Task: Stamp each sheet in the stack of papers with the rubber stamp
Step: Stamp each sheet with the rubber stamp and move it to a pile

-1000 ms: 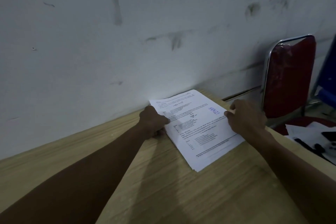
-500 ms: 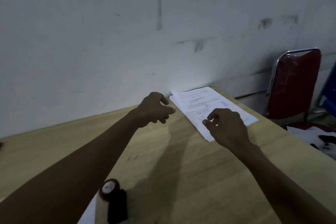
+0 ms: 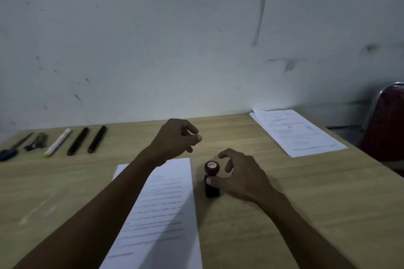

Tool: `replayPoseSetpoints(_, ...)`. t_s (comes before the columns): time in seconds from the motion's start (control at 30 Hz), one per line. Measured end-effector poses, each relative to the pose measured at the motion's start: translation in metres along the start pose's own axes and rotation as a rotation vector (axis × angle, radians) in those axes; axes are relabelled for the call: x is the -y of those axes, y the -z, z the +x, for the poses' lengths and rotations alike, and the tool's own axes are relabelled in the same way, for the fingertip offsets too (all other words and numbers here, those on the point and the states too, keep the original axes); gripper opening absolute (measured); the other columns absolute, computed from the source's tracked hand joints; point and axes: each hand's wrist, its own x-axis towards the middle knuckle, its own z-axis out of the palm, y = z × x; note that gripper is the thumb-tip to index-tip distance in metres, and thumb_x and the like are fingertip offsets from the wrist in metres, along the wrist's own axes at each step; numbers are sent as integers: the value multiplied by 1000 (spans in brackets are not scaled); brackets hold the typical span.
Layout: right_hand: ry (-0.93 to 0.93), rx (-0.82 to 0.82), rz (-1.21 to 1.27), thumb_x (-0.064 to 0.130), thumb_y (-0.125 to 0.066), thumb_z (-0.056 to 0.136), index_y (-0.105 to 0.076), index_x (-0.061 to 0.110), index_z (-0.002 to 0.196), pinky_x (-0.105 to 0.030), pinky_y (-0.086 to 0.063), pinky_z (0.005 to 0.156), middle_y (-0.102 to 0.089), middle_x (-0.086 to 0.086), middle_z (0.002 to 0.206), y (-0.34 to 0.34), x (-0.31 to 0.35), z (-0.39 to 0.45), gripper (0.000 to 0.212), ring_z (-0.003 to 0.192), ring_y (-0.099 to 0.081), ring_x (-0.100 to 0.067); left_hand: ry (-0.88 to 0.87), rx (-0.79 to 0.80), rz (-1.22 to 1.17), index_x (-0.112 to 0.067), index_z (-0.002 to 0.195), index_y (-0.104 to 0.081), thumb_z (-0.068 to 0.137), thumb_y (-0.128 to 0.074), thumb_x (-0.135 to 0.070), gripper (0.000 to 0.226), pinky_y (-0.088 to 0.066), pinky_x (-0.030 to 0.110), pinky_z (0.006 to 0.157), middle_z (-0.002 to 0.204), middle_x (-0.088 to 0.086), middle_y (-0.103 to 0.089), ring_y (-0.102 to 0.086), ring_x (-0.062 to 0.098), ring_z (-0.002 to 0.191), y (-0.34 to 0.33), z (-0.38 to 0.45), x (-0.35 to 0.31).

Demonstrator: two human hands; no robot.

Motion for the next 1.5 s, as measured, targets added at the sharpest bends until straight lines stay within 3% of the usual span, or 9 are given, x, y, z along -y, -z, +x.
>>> replayPoseSetpoints(0.1, -21, -55, -25, 62, -74, 65, -50, 35, 127, -34, -51, 82, -63, 10, 110, -15, 16, -4, 72, 100, -61, -13, 23, -49, -50, -7, 93, -67, 84, -72, -16, 14, -45, 24, 55, 77, 14, -72, -68, 19, 62, 12, -25, 17)
replayPoseSetpoints(0.27, -23, -124, -140, 50, -69, 79, -56, 27, 102, -31, -48, 73, -64, 7, 99, -34, 30, -8, 35, 90, -61, -17, 64, -76, -35, -9, 90, -67, 84, -71, -15, 10, -43, 25, 54, 74, 11, -72, -69, 18, 62, 28, -61, 49)
replayPoseSetpoints(0.37, -24, -148, -208, 47, -64, 87, -55, 24, 102, -31, -45, 72, -64, 3, 103, -40, 31, -9, 29, 92, -60, -20, 65, -92, 17, -11, 91, -68, 82, -73, -17, 11, -45, 19, 51, 71, 3, -69, -63, 7, 58, 35, -79, 67)
replayPoseSetpoints(0.47, -12, -162, -196, 44, -61, 90, -54, 23, 105, -35, -49, 76, -63, 2, 106, -39, 37, -14, 27, 95, -60, -21, 43, -46, 146, -19, 97, -68, 79, -78, -28, 23, -45, 13, 66, 92, -7, -67, -62, 8, 83, 42, -94, 84)
replayPoseSetpoints(0.57, 49, -195, -85, 41, -60, 92, -51, 23, 102, -37, -52, 75, -62, 3, 99, -42, 48, -23, 23, 89, -60, -18, 16, 46, 281, -27, 110, -64, 74, -79, -40, 41, -35, 19, 91, 116, -15, -56, -47, 5, 114, 44, -108, 98)
replayPoseSetpoints(0.77, 159, -136, -78, 35, -51, 98, -42, 21, 99, -38, -46, 61, -58, 5, 79, -52, 66, -46, 17, 70, -57, -16, -41, 150, 347, -35, 122, -58, 60, -77, -64, 71, -21, 30, 115, 146, -12, -42, -23, 11, 143, 32, -121, 122)
replayPoseSetpoints(0.9, 156, -132, -184, 36, -49, 98, -43, 22, 102, -37, -50, 67, -60, 6, 87, -64, 70, -53, 16, 78, -59, -18, -74, 144, 354, -32, 119, -60, 53, -62, -77, 80, -22, 22, 109, 140, -15, -49, -31, 10, 139, 25, -131, 133)
replayPoseSetpoints(1.07, 142, -142, -270, 36, -47, 99, -44, 22, 107, -36, -50, 70, -61, 5, 97, -74, 71, -55, 17, 84, -59, -17, -106, 106, 378, -37, 127, -55, 56, -50, -85, 87, -21, 38, 118, 151, -15, -38, -23, 11, 145, 19, -134, 147)
replayPoseSetpoints(1.5, 145, -118, -305, 33, -47, 99, -44, 23, 108, -36, -49, 68, -57, 4, 99, -88, 72, -54, 14, 83, -56, -16, -125, 98, 412, -37, 132, -52, 57, -43, -86, 89, -17, 34, 119, 153, -15, -35, -19, 10, 146, 19, -135, 151)
